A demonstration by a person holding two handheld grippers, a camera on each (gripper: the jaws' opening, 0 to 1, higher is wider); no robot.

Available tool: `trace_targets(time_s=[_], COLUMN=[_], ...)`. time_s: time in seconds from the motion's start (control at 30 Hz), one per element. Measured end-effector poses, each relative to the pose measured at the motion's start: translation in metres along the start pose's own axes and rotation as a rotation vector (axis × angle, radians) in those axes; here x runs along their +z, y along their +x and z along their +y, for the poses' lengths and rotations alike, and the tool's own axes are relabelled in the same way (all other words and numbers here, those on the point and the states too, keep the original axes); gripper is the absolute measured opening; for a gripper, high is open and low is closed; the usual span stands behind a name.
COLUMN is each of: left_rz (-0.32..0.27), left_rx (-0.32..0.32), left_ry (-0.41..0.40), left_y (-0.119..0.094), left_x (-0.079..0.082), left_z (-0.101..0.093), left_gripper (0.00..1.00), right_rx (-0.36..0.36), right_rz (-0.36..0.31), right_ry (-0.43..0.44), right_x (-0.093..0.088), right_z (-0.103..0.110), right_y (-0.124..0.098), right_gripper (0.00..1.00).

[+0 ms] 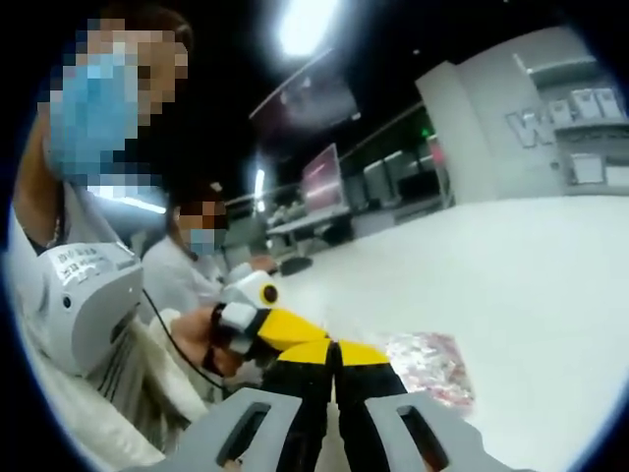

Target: Open the resealable bag by pulling the two sides of the seal apart until the entire bag opening is separated and visibly accessible.

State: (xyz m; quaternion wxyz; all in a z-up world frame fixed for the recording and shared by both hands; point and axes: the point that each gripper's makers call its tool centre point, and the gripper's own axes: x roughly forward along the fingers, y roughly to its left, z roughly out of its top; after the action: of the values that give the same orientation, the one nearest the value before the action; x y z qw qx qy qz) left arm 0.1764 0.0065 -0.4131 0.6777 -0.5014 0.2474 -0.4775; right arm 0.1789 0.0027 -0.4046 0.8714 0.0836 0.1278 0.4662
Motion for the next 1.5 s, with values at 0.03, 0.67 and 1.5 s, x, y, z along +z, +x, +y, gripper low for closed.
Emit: trace_targets(time_s=[0.03, 0.67, 1.5], left_rz=[0.000, 0.006, 0.004], left_rx=[-0.001, -0.006, -0.004], left_ry=[0.000, 0.004, 0.000], left_y=[0.000, -0.002, -0.003], left_x=[0.000, -0.001, 0.004], left_z=[0.000, 0.000, 0.003], left_gripper=[0.00, 0.00, 0.00], right_rx=[-0.007, -0.092, -0.213], right_rz=[-0.006, -0.096, -0.144], right_ry=[-0.002, -0.012, -0.064], right_x=[0.001, 0.016, 0.032], right_z=[0.000, -0.014, -0.044], right_y=[0.000, -0.008, -0.023], right_gripper=[0.00, 0.00, 0.00])
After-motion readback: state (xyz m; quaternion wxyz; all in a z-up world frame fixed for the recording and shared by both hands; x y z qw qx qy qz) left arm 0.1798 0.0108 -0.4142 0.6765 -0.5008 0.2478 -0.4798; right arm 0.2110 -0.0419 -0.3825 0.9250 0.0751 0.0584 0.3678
